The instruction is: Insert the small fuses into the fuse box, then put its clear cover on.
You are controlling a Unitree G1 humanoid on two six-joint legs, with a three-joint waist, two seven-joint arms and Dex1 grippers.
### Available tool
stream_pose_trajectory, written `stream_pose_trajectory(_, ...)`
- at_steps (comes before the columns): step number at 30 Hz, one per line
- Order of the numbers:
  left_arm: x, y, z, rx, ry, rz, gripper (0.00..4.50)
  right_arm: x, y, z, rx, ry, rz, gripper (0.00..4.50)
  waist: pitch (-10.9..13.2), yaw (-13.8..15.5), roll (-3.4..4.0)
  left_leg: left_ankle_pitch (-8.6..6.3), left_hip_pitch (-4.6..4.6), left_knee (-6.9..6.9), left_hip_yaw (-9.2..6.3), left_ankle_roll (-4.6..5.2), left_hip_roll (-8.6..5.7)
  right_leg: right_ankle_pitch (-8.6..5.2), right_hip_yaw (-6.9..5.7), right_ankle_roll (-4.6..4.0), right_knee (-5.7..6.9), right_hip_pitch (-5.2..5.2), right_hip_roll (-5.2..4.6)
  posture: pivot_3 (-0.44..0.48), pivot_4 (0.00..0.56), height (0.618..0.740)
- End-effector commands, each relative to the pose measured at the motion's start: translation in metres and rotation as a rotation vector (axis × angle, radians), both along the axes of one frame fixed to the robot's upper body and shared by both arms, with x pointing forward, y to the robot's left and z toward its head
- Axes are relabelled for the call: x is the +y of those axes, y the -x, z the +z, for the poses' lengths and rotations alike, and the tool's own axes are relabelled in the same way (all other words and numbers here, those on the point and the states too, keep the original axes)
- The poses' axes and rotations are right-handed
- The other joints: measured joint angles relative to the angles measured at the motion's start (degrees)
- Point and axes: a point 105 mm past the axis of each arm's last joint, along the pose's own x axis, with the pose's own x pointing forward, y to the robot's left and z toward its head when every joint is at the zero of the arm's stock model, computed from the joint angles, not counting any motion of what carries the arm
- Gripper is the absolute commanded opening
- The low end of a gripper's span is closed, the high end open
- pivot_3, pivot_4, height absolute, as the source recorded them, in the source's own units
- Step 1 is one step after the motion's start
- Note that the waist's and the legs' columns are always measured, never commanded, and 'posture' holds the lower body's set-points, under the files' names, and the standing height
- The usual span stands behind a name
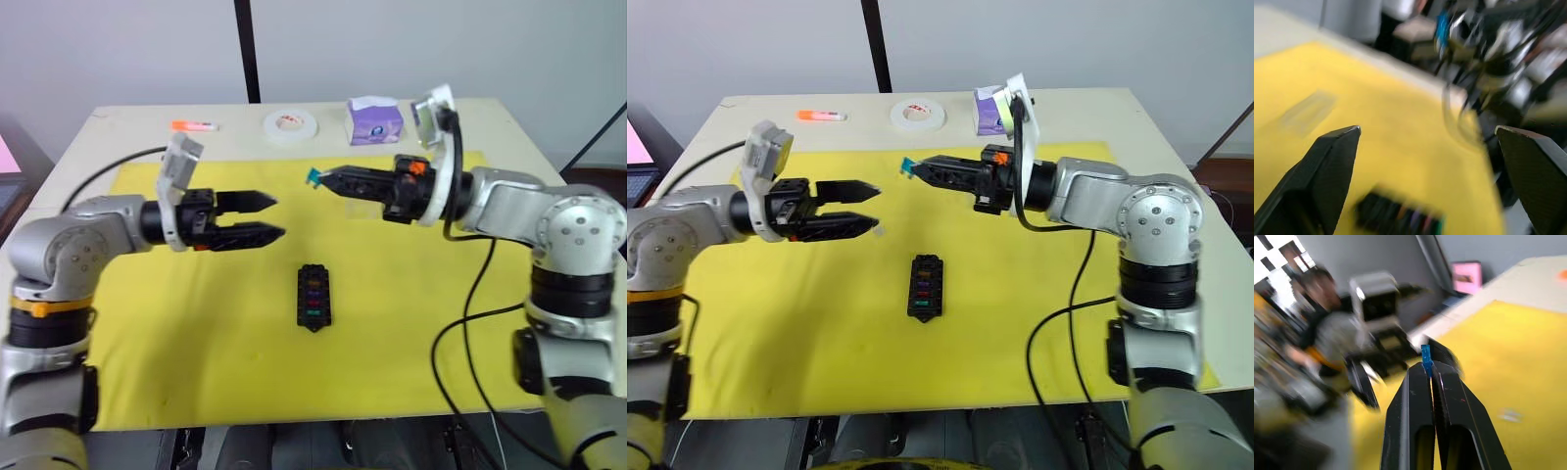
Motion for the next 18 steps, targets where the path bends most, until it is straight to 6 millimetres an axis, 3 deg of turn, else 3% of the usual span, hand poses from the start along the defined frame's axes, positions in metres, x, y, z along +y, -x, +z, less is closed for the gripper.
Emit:
stream_pose_trajectory(1,0.011,0.008,-0.015,-0.120,-0.241,-0.091,4.46,0.005,0.005,-0.023,-0.179,0.179,0.121,0.00,0.0,0.0,0.01,0.00,0.00,-0.09,0.02,0.00,0.00,0.00,0.00,-0.01,-0.10,-0.02,-0.01,0.000,0.150,0.740)
stream_pose_trajectory(8,0.009,0.022,-0.026,-0.147,-0.327,-0.182,4.46,0.010,-0.006,-0.067,-0.264,0.322,0.209,0.00,0.2,0.1,-0.09,0.00,-0.14,-0.25,0.11,0.00,0.01,0.03,0.01,-0.02,-0.26,-0.13,-0.06,0.000,0.150,0.740)
stream_pose_trajectory(18,0.021,0.028,-0.036,-0.120,-0.352,-0.144,4.46,0.015,-0.006,-0.092,-0.272,0.368,0.241,0.00,0.3,0.1,-0.11,0.00,-0.11,-0.25,0.10,0.00,0.02,0.04,0.01,0.01,-0.18,-0.14,-0.04,0.000,0.150,0.740)
